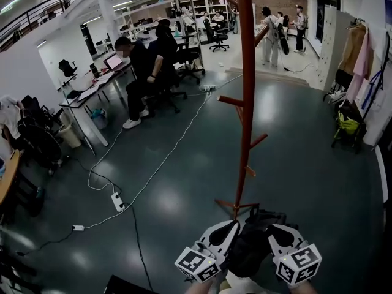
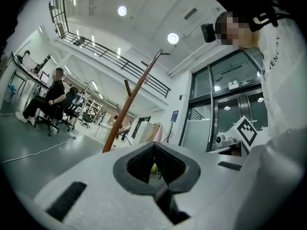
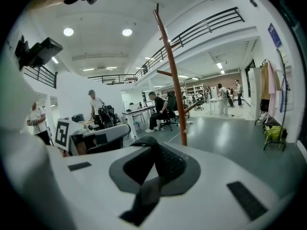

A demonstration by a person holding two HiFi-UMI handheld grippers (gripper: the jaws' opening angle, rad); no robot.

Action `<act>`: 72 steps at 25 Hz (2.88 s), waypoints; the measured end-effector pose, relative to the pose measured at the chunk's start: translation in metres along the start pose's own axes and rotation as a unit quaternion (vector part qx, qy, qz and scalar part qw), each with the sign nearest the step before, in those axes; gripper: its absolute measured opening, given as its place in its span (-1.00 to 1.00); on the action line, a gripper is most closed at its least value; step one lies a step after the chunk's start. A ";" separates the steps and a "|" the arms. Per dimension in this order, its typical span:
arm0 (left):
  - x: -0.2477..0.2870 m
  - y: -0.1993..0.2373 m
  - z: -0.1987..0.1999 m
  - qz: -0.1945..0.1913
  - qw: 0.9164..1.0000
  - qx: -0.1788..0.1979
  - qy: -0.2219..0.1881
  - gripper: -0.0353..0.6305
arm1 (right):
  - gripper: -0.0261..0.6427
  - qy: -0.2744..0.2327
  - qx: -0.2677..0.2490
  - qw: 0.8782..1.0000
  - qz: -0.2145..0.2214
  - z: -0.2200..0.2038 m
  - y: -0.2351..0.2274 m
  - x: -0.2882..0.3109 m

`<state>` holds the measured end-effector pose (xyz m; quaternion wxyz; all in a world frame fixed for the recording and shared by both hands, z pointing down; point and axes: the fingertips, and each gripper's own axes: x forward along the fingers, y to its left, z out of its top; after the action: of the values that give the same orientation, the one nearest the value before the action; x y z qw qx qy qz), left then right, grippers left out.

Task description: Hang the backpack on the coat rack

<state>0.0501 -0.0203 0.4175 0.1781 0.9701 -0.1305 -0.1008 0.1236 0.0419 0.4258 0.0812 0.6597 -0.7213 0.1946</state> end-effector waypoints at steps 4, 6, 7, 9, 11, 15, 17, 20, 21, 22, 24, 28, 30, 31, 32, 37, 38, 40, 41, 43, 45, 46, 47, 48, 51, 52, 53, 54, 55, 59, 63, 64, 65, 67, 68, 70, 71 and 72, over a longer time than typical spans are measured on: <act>0.030 0.017 -0.001 0.006 1.000 0.005 -0.002 -0.87 | -0.83 0.010 0.008 1.000 0.003 0.002 -0.022 0.020; 0.044 0.029 -0.001 0.006 1.000 0.005 0.001 -0.87 | -0.83 0.013 0.009 1.000 0.004 0.004 -0.029 0.032; 0.050 0.036 -0.001 0.008 1.000 0.004 0.001 -0.87 | -0.83 0.015 0.009 1.000 0.005 0.005 -0.032 0.038; 0.062 0.046 0.000 0.011 1.000 0.000 0.004 -0.87 | -0.83 0.020 0.004 1.000 0.006 0.008 -0.039 0.052; 0.073 0.055 0.001 0.015 1.000 -0.005 0.005 -0.87 | -0.83 0.020 -0.002 1.000 0.010 0.012 -0.046 0.065; 0.094 0.065 -0.001 0.018 1.000 -0.007 0.001 -0.87 | -0.83 0.011 -0.008 1.000 0.010 0.020 -0.060 0.090; 0.102 0.071 -0.004 0.021 1.000 -0.005 0.004 -0.87 | -0.83 0.015 -0.013 1.000 0.008 0.023 -0.068 0.104; 0.109 0.084 -0.014 0.026 1.000 -0.002 0.017 -0.87 | -0.83 0.026 -0.015 1.000 0.001 0.030 -0.083 0.125; 0.111 0.089 -0.016 0.026 0.999 -0.001 0.022 -0.87 | -0.83 0.030 -0.016 0.999 -0.002 0.033 -0.088 0.131; 0.113 0.093 -0.018 0.027 0.999 -0.002 0.027 -0.87 | -0.83 0.034 -0.017 0.999 -0.006 0.037 -0.093 0.137; 0.117 0.104 -0.020 0.029 0.999 -0.005 0.031 -0.87 | -0.83 0.039 -0.019 0.999 -0.012 0.043 -0.100 0.150; 0.131 0.124 -0.026 0.020 0.999 -0.001 0.036 -0.87 | -0.83 0.046 -0.024 0.998 -0.025 0.049 -0.113 0.178; 0.141 0.134 -0.029 0.015 0.999 0.005 0.038 -0.87 | -0.83 0.054 -0.028 0.998 -0.035 0.050 -0.121 0.190; 0.145 0.139 -0.030 0.017 0.999 0.009 0.039 -0.87 | -0.83 0.061 -0.030 0.997 -0.039 0.050 -0.126 0.196; 0.149 0.146 -0.028 0.023 0.999 0.012 0.040 -0.87 | -0.83 0.068 -0.033 0.996 -0.044 0.050 -0.130 0.202; 0.161 0.170 -0.019 0.036 0.999 0.002 0.035 -0.87 | -0.83 0.109 -0.055 0.991 -0.055 0.045 -0.142 0.227; 0.161 0.174 -0.021 0.038 0.999 -0.002 0.034 -0.87 | -0.83 0.117 -0.062 0.990 -0.055 0.043 -0.143 0.232; 0.162 0.184 -0.026 0.040 0.999 -0.010 0.030 -0.87 | -0.83 0.135 -0.075 0.987 -0.054 0.037 -0.144 0.242; 0.161 0.188 -0.028 0.040 0.999 -0.013 0.029 -0.87 | -0.83 0.144 -0.081 0.985 -0.054 0.034 -0.144 0.246; 0.161 0.194 -0.032 0.038 0.999 -0.015 0.029 -0.87 | -0.82 0.167 -0.088 0.980 -0.055 0.028 -0.145 0.253; 0.160 0.200 -0.036 0.035 0.999 -0.013 0.026 -0.87 | -0.82 0.190 -0.094 0.976 -0.052 0.025 -0.145 0.258; 0.159 0.203 -0.038 0.035 0.999 -0.013 0.025 -0.87 | -0.82 0.200 -0.097 0.974 -0.048 0.024 -0.145 0.261; 0.158 0.205 -0.037 0.036 0.999 -0.016 0.023 -0.87 | -0.82 0.210 -0.100 0.972 -0.044 0.023 -0.144 0.263; 0.157 0.206 -0.035 0.037 0.999 -0.020 0.022 -0.87 | -0.82 0.218 -0.102 0.970 -0.037 0.022 -0.142 0.265; 0.152 0.210 -0.036 0.037 0.999 -0.021 0.022 -0.87 | -0.82 0.239 -0.114 0.964 -0.016 0.020 -0.136 0.269; 0.151 0.212 -0.034 0.040 0.999 -0.024 0.021 -0.87 | -0.82 0.244 -0.117 0.963 -0.011 0.020 -0.135 0.270; 0.150 0.214 -0.032 0.044 0.998 -0.027 0.020 -0.87 | -0.82 0.247 -0.119 0.962 -0.007 0.020 -0.134 0.271; 0.149 0.215 -0.032 0.045 0.998 -0.027 0.019 -0.87 | -0.82 0.251 -0.120 0.961 -0.004 0.020 -0.133 0.271; 0.147 0.216 -0.035 0.045 0.999 -0.022 0.020 -0.87 | -0.82 0.253 -0.119 0.960 -0.001 0.020 -0.132 0.270; 0.139 0.219 -0.044 0.046 0.999 -0.019 0.020 -0.87 | -0.82 0.263 -0.122 0.957 0.005 0.018 -0.130 0.266; 0.134 0.220 -0.041 0.056 0.997 -0.041 0.016 -0.87 | -0.81 0.274 -0.144 0.951 0.007 0.015 -0.129 0.267; 0.132 0.220 -0.045 0.054 0.998 -0.038 0.018 -0.87 | -0.81 0.277 -0.147 0.949 0.009 0.015 -0.129 0.267; 0.130 0.219 -0.047 0.052 0.998 -0.036 0.020 -0.87 | -0.79 0.278 -0.150 0.949 0.012 0.016 -0.128 0.266; 0.128 0.219 -0.049 0.053 0.998 -0.036 0.023 -0.87 | -0.76 0.261 -0.142 0.954 0.028 0.026 -0.122 0.267; 0.126 0.220 -0.051 0.053 0.998 -0.034 0.023 -0.87 | -0.76 0.242 -0.128 0.961 0.041 0.035 -0.117 0.268; 0.125 0.221 -0.055 0.054 0.998 -0.033 0.022 -0.87 | -0.76 0.210 -0.111 0.969 0.064 0.051 -0.108 0.270; 0.125 0.221 -0.054 0.054 0.998 -0.035 0.021 -0.87 | -0.76 0.205 -0.116 0.970 0.068 0.055 -0.105 0.271; 0.126 0.220 -0.050 0.055 0.997 -0.042 0.019 -0.87 | -0.76 0.206 -0.124 0.968 0.069 0.055 -0.103 0.271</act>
<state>0.1333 -0.2391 0.5262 0.2264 0.9548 -0.1763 -0.0778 0.2016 -0.2341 0.4944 0.2959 0.5389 -0.7512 0.2401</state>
